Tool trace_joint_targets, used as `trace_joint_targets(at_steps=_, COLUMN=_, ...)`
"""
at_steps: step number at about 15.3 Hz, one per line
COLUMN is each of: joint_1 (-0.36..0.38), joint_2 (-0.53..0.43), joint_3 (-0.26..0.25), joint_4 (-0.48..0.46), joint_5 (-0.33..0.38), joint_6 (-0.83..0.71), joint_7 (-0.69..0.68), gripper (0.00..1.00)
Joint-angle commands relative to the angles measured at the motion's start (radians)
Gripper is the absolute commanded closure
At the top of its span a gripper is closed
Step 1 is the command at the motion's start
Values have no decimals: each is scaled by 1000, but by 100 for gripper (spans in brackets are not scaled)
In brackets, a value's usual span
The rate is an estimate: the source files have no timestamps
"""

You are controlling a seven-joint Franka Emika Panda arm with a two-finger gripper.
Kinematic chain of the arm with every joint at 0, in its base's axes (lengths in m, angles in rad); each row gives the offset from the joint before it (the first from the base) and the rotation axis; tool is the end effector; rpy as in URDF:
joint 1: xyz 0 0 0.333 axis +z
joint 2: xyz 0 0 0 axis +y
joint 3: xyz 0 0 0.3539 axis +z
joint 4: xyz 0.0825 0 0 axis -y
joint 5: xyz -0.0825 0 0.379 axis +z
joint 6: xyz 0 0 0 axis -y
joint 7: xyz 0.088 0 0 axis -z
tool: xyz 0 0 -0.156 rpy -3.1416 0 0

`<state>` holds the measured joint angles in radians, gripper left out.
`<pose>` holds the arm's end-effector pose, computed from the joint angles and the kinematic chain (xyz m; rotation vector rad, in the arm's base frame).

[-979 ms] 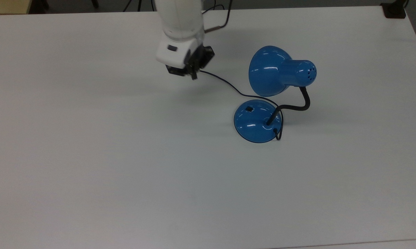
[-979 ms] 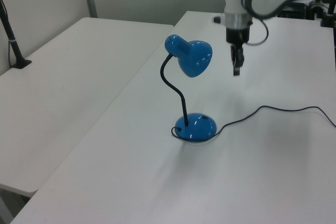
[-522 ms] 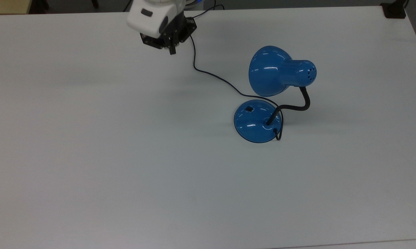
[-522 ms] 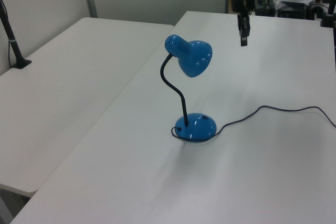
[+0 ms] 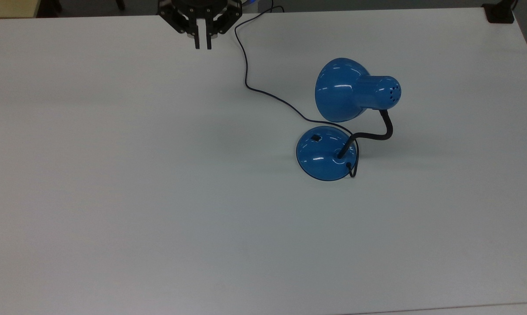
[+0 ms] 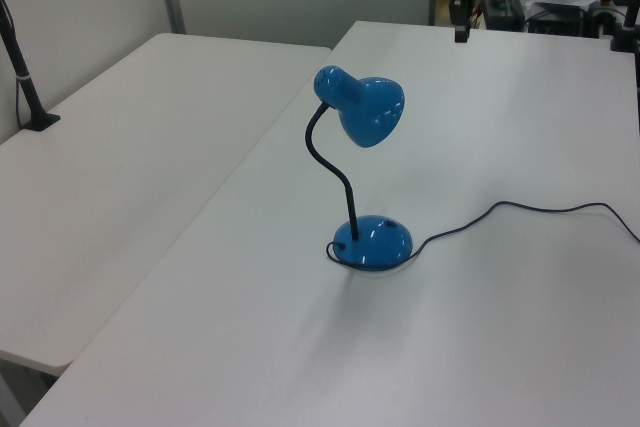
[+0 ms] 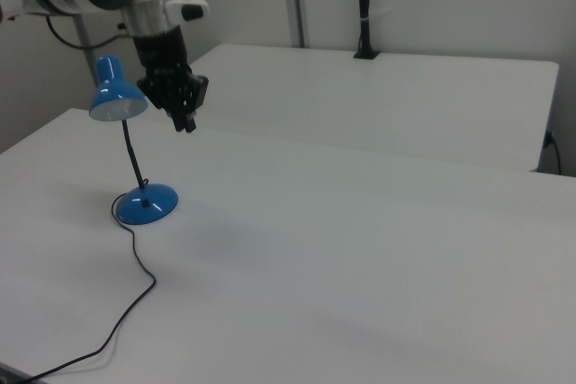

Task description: Turn off the lamp

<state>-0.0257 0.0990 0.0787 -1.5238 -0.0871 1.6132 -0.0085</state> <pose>0.5863 0.0157 0.5835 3.0605 0.0999 -0.0115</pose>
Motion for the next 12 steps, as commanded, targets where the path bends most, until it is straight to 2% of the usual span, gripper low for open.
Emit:
trace_joint_targets(at_steps=1, joint_1=-3, joint_2=-38, joint_3=3, joint_4=11, joint_5=-16, joint_6=-33, joint_7=58, gripper=62)
trace_joint_targets(at_steps=2, joint_1=-5, joint_2=-44, joint_3=3, joint_4=10, joint_5=-16, joint_6=-35, joint_7=58, gripper=52)
trace_joint_targets(at_steps=3, joint_1=-5, joint_2=-44, joint_3=3, joint_4=8, joint_5=-16, joint_6=-35, joint_7=58, gripper=49)
trace_joint_targets(at_steps=4, joint_1=-5, joint_2=-44, joint_3=3, joint_4=8, joint_5=-16, joint_6=-45, joint_7=58, gripper=39)
trace_joint_targets(at_steps=6, joint_1=-5, joint_2=-44, joint_3=3, joint_4=8, joint_5=-16, joint_6=-87, joint_7=50, gripper=33)
trace_joint_targets(at_steps=7, joint_1=-3, joint_2=-45, joint_3=3, joint_4=8, joint_5=-17, joint_6=-98, joint_7=50, gripper=11)
trace_joint_targets(at_steps=8, joint_1=-3, joint_2=-45, joint_3=4, joint_4=8, joint_5=-17, joint_6=-102, joint_7=56, gripper=0)
trace_joint_targets(at_steps=12, joint_1=-5, joint_2=-61, joint_3=3, joint_4=5, joint_5=-19, joint_6=-110, joint_7=59, gripper=0)
